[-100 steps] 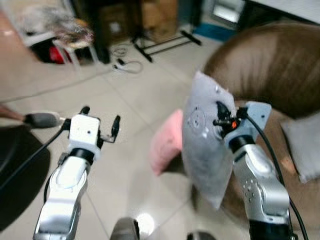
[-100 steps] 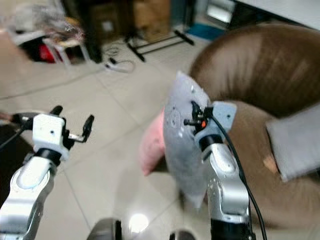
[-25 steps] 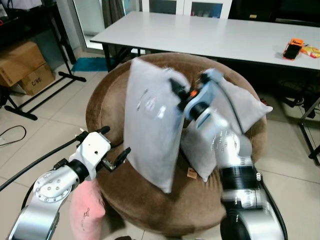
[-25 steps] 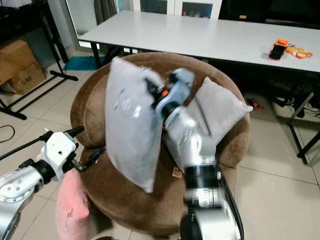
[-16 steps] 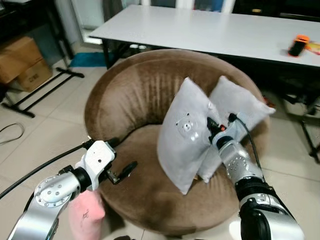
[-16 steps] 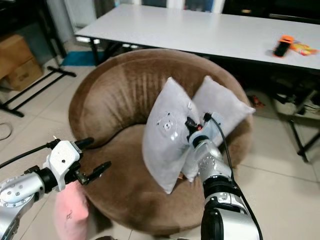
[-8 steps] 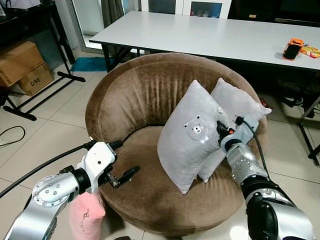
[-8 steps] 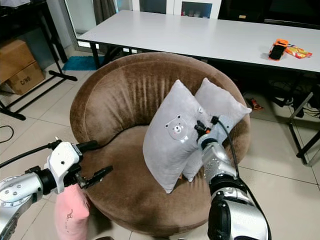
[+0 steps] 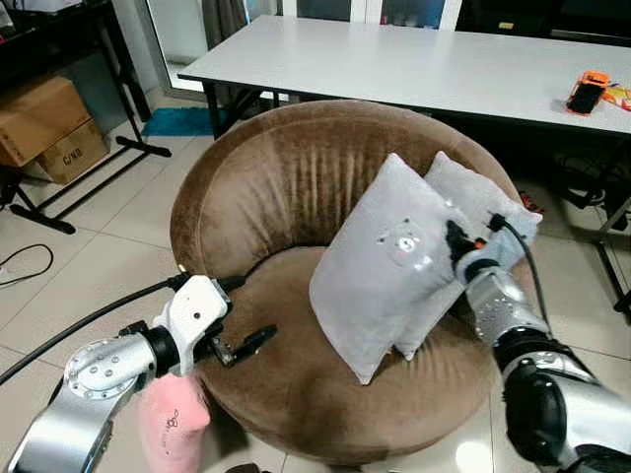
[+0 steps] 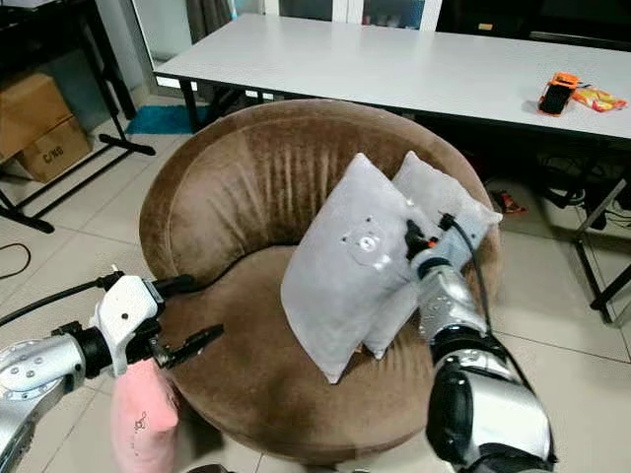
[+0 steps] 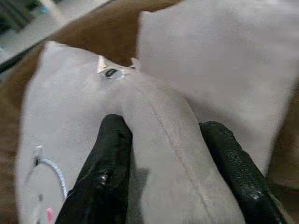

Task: Move the pillow to the sofa from floor

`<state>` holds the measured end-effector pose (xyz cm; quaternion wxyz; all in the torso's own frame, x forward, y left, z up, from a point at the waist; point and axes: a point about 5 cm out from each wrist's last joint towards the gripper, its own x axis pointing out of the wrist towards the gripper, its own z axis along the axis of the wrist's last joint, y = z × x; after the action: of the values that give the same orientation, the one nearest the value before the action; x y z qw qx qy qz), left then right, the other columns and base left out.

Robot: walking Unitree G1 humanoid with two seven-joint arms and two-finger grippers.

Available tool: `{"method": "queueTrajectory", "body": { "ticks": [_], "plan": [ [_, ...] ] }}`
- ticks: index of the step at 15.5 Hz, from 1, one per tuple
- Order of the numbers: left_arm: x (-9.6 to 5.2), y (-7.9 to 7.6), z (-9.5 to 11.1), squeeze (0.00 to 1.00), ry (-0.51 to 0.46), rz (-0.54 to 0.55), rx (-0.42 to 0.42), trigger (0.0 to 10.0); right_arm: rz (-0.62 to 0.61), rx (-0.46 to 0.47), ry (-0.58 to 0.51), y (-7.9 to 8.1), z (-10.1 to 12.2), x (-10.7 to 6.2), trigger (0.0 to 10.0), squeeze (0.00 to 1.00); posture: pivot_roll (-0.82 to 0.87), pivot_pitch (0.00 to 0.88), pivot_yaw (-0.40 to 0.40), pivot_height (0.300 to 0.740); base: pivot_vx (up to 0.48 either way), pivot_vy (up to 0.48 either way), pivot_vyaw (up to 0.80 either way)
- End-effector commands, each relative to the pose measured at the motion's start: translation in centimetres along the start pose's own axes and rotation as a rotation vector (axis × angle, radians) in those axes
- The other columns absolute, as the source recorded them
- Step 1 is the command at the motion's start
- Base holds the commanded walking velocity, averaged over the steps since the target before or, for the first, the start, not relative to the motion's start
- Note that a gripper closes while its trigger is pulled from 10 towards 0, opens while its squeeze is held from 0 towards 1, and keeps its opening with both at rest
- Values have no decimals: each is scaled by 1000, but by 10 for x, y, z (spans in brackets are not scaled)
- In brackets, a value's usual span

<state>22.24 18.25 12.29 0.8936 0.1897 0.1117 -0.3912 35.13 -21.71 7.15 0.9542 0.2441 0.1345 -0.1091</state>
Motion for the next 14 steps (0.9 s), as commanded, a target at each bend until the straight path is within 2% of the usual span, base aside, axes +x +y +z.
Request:
{"method": "queueTrajectory", "body": {
  "ticks": [1,4,6,8,11,14],
  "plan": [
    [-1,1,-1,510,13,-7,15,10000,-29,2,15,-2,3,2,10000,1000,-16,0,40,740,0,0,0],
    [-3,0,-2,510,23,-8,17,10000,-44,4,28,-7,1,1,10000,1000,-9,0,41,740,0,0,0],
    [-4,0,-2,510,26,-9,18,10000,-39,52,-9,-7,12,2,10000,1000,-10,0,43,740,0,0,0],
    [-4,1,-2,510,29,-9,19,10000,-24,49,-8,-7,20,4,10000,1000,-8,0,44,740,0,0,0],
    [-4,2,-1,506,26,-3,22,10000,134,-13,20,10,16,4,10000,1000,-8,0,35,740,0,0,0],
    [-1,1,0,510,-1,-8,4,10000,217,-44,7,12,15,0,10000,1000,-24,0,30,740,0,0,0]
  ]
}}
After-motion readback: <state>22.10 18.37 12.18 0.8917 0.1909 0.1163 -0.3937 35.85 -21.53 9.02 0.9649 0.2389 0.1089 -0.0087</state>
